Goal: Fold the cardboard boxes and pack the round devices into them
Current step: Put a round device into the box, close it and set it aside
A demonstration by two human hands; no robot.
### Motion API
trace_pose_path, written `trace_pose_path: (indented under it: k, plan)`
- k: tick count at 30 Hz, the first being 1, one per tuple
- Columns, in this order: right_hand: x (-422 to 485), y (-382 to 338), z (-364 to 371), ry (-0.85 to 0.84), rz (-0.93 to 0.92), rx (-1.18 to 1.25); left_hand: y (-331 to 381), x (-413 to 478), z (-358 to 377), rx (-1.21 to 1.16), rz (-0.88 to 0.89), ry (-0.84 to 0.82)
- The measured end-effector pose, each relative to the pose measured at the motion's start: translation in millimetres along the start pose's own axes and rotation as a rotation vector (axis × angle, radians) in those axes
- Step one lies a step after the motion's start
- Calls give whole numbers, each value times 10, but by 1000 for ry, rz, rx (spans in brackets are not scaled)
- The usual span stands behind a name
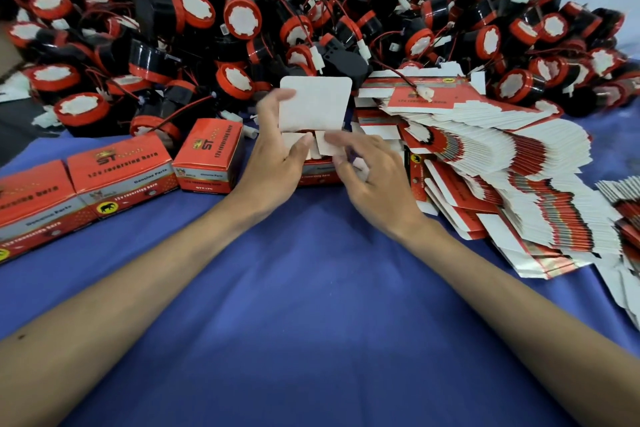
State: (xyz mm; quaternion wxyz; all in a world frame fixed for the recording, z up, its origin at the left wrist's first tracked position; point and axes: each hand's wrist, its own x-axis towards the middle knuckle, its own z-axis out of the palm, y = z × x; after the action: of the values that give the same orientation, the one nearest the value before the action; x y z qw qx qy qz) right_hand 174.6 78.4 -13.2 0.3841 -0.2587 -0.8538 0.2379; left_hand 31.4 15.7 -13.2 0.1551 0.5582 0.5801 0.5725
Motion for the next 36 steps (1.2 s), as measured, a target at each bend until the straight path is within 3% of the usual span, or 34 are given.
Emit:
trace_pose_path:
  k: [2, 6, 8, 16, 20, 32, 36]
  plan:
    - [-3, -23, -11, -8, 72, 107, 23, -24, -1, -50, 55, 62]
    - [45, 12, -50, 42, 206, 319, 13, -10, -22, 186, 99, 94]
    - [74, 19, -61, 82, 250, 387, 18, -24, -25, 176, 120, 49]
    - [58, 108, -67, 33, 160, 372, -18, 25, -181, 264, 103, -209]
    - [34, 140, -82, -9, 160, 309, -43, 28, -183, 239, 101, -205]
    - [3, 89, -37, 167, 61, 121, -34, 22, -188, 90, 64, -153]
    - [2, 110, -33, 166, 54, 109, -48, 15, -177, 162, 135, -187]
